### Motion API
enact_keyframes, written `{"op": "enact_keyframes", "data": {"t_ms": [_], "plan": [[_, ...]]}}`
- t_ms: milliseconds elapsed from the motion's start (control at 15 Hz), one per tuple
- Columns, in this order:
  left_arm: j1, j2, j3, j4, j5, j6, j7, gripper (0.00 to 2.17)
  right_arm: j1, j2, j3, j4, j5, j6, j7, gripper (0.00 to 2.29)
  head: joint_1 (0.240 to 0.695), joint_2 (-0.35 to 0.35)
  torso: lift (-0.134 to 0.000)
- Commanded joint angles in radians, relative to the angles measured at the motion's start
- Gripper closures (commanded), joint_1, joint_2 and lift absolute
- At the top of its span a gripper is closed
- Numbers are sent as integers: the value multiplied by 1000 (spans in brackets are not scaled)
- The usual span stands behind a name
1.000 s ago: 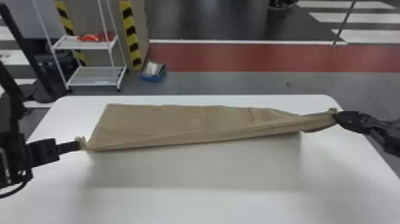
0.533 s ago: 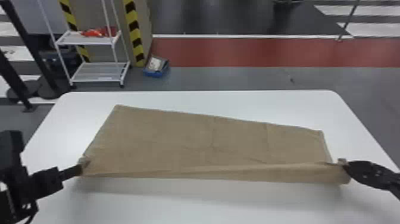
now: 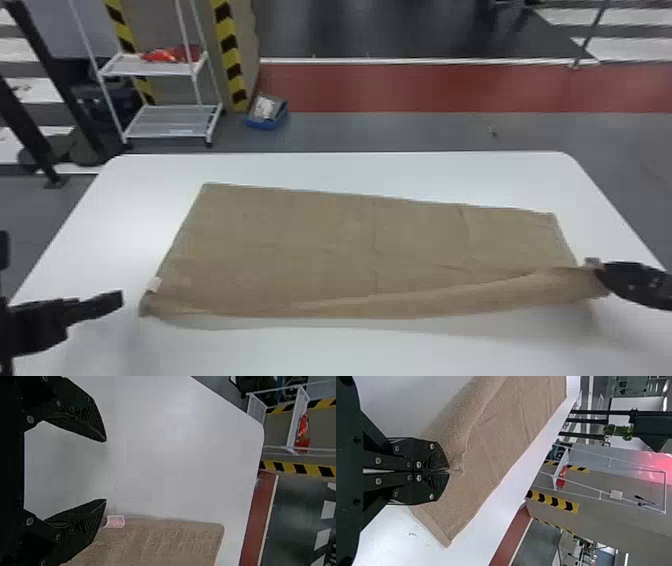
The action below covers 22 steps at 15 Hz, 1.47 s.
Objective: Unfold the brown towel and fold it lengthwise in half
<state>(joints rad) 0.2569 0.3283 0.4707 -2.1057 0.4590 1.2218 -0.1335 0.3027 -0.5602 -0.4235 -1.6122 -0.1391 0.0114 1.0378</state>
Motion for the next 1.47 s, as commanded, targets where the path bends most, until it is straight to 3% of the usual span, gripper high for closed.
{"op": "enact_keyframes", "data": {"t_ms": [0, 67, 133, 267, 400, 667, 867, 1000, 1200, 1400], "plan": [[36, 25, -49, -23, -290, -44, -224, 211, -11, 5, 11, 0, 6, 19, -1, 1332, 695, 16, -123], [62, 17, -78, -28, -419, -149, -314, 215, -19, 9, 12, 0, 7, 28, -1, 1332, 695, 14, -123], [99, 20, -99, -36, -502, -274, -373, 215, -19, 11, 14, 0, 7, 31, -1, 1332, 695, 14, -123], [133, 32, -144, -39, -599, -440, -409, 215, -20, 16, 15, -2, 7, 46, -1, 1328, 695, 19, -123], [139, 52, -178, -39, -651, -465, -462, 228, -20, 19, 15, -6, 4, 71, -1, 1332, 695, 10, -123], [157, 123, -208, -30, -757, -495, -675, 299, -20, 17, -1, -5, 1, 71, -1, 1328, 695, -39, -123], [160, 160, -208, -25, -786, -523, -768, 363, -22, 16, -3, -5, -4, 74, -1, 1328, 695, -56, -123], [156, 160, -224, -23, -793, -544, -773, 363, -28, 19, 5, -5, 0, 86, 1, 1328, 695, -58, -123], [134, 153, -285, 12, -849, -600, -784, 542, -30, 22, 9, -8, 1, 95, -1, 1328, 695, -66, -123], [111, 150, -334, 49, -890, -624, -793, 542, -33, 23, 2, -8, 3, 104, -1, 1328, 695, -87, -123]]}}
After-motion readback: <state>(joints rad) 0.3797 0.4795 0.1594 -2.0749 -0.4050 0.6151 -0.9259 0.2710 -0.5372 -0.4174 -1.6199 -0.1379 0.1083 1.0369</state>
